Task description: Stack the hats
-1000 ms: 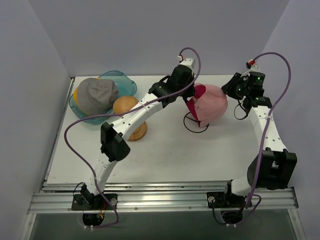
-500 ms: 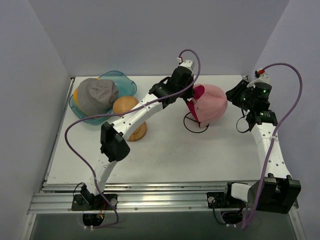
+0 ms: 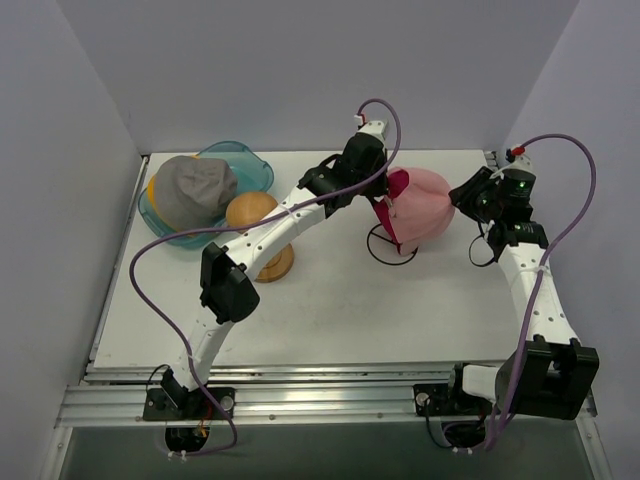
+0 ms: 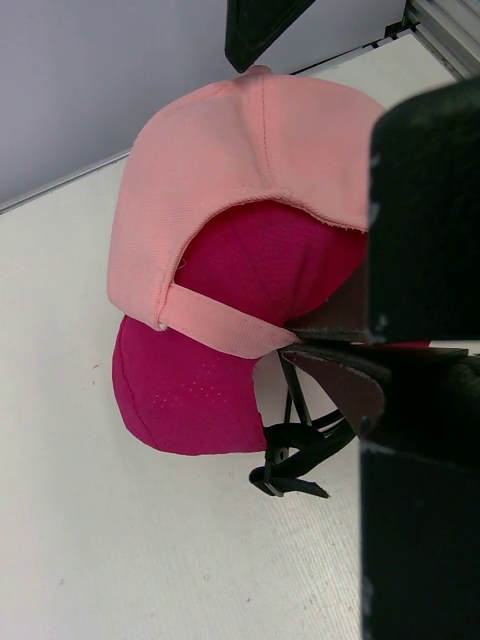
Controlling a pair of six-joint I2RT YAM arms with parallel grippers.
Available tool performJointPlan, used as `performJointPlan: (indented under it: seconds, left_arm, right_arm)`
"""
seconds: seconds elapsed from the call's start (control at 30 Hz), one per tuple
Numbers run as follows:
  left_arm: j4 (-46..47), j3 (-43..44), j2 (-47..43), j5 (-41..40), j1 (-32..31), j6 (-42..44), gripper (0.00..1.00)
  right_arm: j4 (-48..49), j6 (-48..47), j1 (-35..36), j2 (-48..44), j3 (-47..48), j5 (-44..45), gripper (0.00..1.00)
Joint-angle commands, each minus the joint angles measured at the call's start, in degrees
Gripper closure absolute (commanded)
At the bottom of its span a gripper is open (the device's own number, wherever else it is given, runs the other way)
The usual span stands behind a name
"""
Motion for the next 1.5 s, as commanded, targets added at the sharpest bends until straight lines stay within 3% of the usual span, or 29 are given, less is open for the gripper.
performJointPlan:
  seconds: [0.0,0.33,0.5,0.7,0.9,1.47]
  left_arm:
    - [2.40,0.10,-3.50,0.16,0.29,-0.43,0.98]
    - [2.75,-0.34,-3.59,0.07,0.11,-0.43,0.98]
    - [3.02,-0.87,-3.76,-0.01,-0.07,-0.43,0.98]
    - [3.11,-1.13,-4.20,0.16,-0.15,-0.08,0.98]
    - [3.11,-2.27,-5.78,-1.33,-0.68,0.45,0.98]
    - [0.47,-2.45,-8.24,-4.67,-2.09,1.15,0.98]
  right_arm:
    - [3.15,1.32,-0.54,0.39,-0.68,-0.12,0.76]
    - [2.79,2.02,-0.54,-0.67,-2.26,1.73,0.69]
    - [3.85,2.73,-0.54,-0.49,-3.49,1.03,0.73]
    - [4.29,2.20,-0.54,-1.81,-2.36,1.72,0.92]
    - [2.18,0.53,-0.54,-0.93,1.78,2.96,0.99]
    - [1.48,-2.02,-0.54,4.07,8.98,0.41,1.00]
